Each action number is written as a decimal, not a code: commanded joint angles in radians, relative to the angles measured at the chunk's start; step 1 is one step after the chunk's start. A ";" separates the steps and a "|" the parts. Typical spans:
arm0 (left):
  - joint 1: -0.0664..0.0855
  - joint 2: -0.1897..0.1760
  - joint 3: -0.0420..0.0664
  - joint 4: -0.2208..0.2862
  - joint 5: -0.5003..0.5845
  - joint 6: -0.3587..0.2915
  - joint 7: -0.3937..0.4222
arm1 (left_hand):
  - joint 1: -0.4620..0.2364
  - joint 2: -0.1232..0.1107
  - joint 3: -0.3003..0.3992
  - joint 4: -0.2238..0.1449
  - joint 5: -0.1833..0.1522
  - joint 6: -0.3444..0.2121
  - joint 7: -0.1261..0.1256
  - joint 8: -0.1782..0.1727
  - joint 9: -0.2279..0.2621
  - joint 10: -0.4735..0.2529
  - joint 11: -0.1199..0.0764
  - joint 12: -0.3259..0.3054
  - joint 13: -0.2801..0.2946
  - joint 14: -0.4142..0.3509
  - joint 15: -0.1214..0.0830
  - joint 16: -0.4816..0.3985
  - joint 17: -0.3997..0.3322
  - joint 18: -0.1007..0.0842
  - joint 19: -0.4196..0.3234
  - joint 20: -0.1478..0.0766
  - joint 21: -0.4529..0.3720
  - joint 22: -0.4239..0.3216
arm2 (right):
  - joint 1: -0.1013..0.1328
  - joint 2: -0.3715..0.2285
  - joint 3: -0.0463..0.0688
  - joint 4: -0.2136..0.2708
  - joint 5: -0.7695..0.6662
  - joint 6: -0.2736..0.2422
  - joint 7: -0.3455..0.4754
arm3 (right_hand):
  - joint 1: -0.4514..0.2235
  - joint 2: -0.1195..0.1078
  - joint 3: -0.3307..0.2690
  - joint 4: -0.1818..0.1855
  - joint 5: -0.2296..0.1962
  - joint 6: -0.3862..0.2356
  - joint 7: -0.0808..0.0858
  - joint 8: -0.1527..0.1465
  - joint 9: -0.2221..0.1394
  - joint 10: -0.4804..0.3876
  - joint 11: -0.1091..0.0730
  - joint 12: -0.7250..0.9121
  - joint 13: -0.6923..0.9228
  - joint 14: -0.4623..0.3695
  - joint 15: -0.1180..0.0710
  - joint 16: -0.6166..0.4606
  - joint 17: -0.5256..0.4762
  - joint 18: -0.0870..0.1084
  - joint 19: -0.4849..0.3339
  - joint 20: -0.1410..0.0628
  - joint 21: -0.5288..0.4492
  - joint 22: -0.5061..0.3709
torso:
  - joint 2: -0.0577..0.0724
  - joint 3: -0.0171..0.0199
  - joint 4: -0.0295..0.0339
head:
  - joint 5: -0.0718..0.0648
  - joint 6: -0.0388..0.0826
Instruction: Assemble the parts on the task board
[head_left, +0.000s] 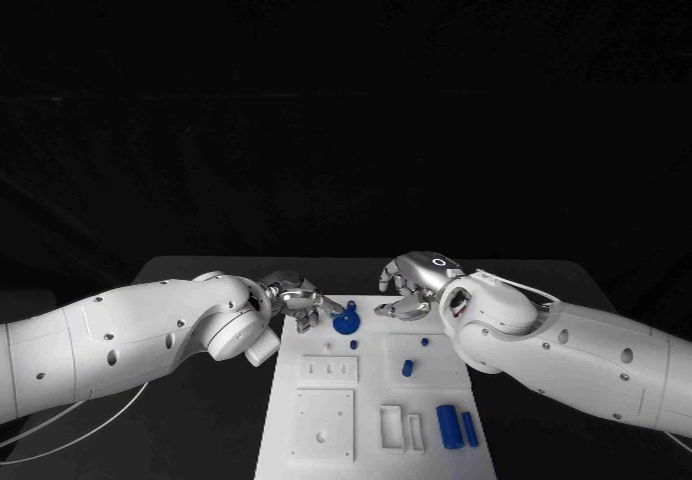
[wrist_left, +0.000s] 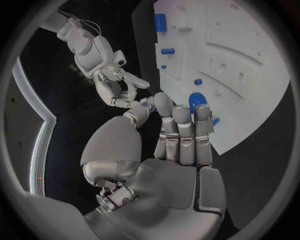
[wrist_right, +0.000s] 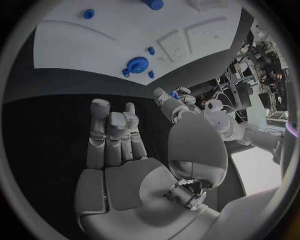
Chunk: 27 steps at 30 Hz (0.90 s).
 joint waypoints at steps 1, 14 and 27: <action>0.000 -0.002 0.000 0.008 -0.083 0.037 -0.023 | -0.011 0.005 0.003 -0.004 0.008 0.076 -0.062 0.003 0.150 -0.002 -0.010 0.020 0.014 0.002 -0.029 0.021 -0.003 -0.007 0.009 -0.121 0.014 0.014 | -0.001 -0.025 0.000 0.003 0.028 -0.052 0.037 | -0.001 0.004 -0.006 0.000 0.001 -0.009 0.003 -0.005 -0.001 -0.004 0.001 -0.004 -0.002 -0.001 0.004 -0.006 -0.002 0.029 -0.007 -0.002 -0.007 0.006 | 0.000 0.0004 -0.0009 | 0.003 -0.007; -0.007 -0.018 -0.027 0.058 -0.298 0.069 -0.152 | -0.034 0.003 0.015 -0.019 0.093 0.119 -0.089 0.026 0.249 -0.002 -0.039 0.134 0.083 0.023 -0.062 0.128 -0.008 0.000 0.033 -0.145 0.080 0.008 | 0.003 -0.098 0.014 -0.011 0.174 -0.091 0.097 | 0.011 0.003 -0.001 0.024 0.004 -0.010 0.005 -0.007 -0.002 -0.012 0.003 -0.015 -0.018 -0.009 0.005 -0.024 -0.008 0.029 -0.019 0.004 -0.024 0.001 | -0.003 0.0030 -0.0011 | 0.012 -0.040; -0.050 -0.013 -0.027 0.077 -0.384 0.013 -0.165 | -0.071 0.013 0.025 -0.033 0.166 0.140 -0.106 0.035 0.357 -0.016 -0.054 0.232 0.131 0.031 -0.079 0.202 -0.022 0.014 0.043 -0.149 0.127 -0.010 | 0.041 -0.105 0.022 -0.049 0.289 -0.110 0.117 | 0.014 0.004 -0.004 0.035 0.007 -0.013 0.007 -0.009 -0.004 -0.021 0.005 -0.022 -0.028 -0.016 0.008 -0.037 -0.012 0.029 -0.031 0.008 -0.034 0.001 | -0.009 0.0079 -0.0031 | 0.012 -0.063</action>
